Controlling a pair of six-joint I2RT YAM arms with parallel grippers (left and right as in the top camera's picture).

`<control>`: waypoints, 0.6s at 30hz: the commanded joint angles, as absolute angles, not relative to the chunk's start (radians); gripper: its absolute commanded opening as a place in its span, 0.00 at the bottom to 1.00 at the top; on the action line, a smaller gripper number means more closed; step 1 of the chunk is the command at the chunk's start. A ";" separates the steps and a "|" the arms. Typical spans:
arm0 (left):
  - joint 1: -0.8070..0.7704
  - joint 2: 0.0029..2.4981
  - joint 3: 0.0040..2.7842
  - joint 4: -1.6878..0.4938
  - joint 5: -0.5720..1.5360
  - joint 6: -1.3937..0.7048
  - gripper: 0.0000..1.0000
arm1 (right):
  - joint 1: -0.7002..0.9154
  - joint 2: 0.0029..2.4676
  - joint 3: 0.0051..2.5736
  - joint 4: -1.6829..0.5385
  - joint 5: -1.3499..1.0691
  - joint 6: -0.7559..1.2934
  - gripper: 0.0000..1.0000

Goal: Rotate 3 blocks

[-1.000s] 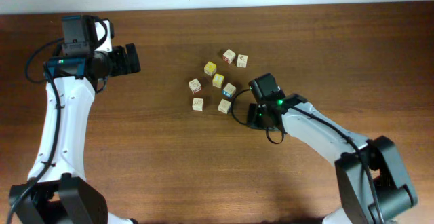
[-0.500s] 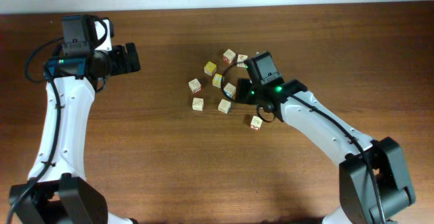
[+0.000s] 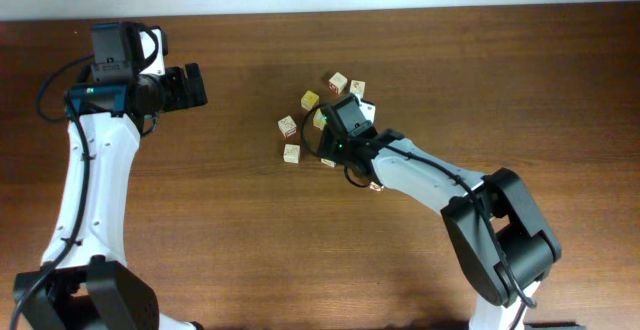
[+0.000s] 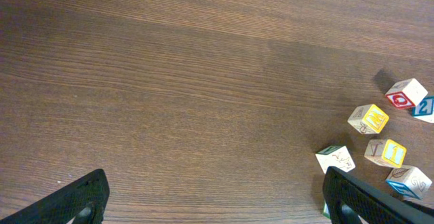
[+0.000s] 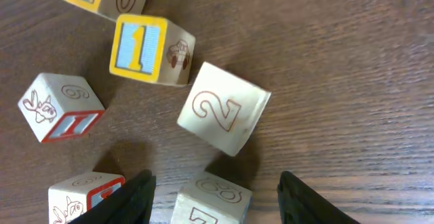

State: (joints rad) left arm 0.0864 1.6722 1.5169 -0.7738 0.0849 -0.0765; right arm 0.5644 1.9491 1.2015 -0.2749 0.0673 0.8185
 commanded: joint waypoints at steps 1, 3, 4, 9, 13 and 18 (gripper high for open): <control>0.088 1.676 1.535 -0.772 0.077 -0.089 0.99 | 0.584 1.990 1.205 -0.274 0.072 0.854 0.58; 0.088 1.676 1.535 -0.772 0.077 -0.089 0.99 | 0.584 1.991 1.205 -0.274 0.060 0.854 0.50; 0.088 1.676 1.535 -0.772 0.078 -0.089 0.99 | 0.584 1.991 1.205 -0.279 0.057 0.854 0.43; 0.088 1.676 1.535 -0.772 0.078 -0.089 0.99 | 0.582 1.988 1.241 -0.409 0.023 0.804 0.22; 0.088 1.676 1.535 -0.772 0.078 -0.089 0.99 | 0.582 1.985 1.359 -0.669 0.039 0.746 0.20; 0.088 1.676 1.535 -0.772 0.078 -0.089 0.99 | 0.581 1.985 1.371 -0.783 0.121 0.741 0.20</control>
